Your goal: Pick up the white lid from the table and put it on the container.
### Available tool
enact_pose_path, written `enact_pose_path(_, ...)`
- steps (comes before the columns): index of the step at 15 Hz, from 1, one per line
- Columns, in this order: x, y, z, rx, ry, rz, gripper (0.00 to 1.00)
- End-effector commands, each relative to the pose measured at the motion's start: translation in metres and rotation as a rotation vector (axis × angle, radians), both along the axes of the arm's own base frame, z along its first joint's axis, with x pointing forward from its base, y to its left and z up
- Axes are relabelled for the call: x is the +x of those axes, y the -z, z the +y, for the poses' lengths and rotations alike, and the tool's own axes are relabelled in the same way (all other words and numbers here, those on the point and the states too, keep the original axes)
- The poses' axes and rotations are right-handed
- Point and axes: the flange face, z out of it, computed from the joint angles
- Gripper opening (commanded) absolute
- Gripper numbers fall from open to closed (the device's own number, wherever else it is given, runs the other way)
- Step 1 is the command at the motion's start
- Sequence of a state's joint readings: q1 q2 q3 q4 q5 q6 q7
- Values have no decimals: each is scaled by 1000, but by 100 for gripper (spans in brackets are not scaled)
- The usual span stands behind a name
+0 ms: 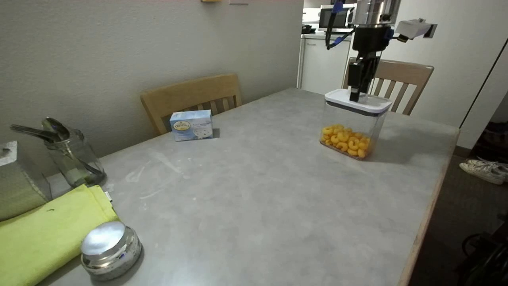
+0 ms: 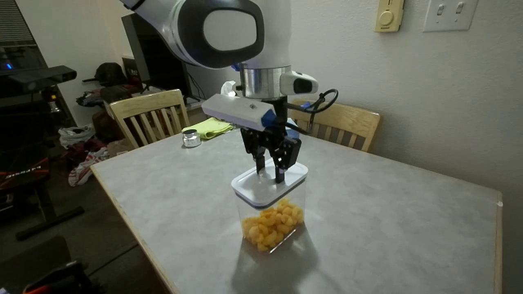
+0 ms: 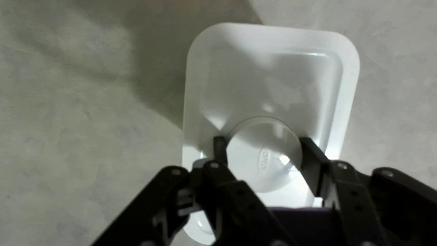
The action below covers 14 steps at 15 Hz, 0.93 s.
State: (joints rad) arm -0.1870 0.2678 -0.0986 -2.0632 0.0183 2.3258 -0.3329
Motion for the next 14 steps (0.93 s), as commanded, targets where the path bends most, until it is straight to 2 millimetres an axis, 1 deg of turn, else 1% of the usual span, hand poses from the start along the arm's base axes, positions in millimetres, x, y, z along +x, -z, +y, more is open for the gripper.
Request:
enact_pose_path(1,-1,9,-5,9,-1,-8,29)
enact_pose_path(4,-1,9,-4,8,-1,-10,29)
enact_pose_path(5,-1,7,-3,4,-3,-12,79)
enact_pose_path(6,-1,4,-2,1,-6,-15,80)
enact_pose_path(7,-1,2,-1,-1,-7,-16,84)
enact_pose_path(9,-2,-3,0,-7,-11,-23,98)
enact_pose_path(12,-2,-8,3,-15,-9,-32,100)
enact_pose_path(13,-1,-9,3,-11,-11,-35,90)
enact_pose_path(14,-1,-9,3,-10,-6,-35,75)
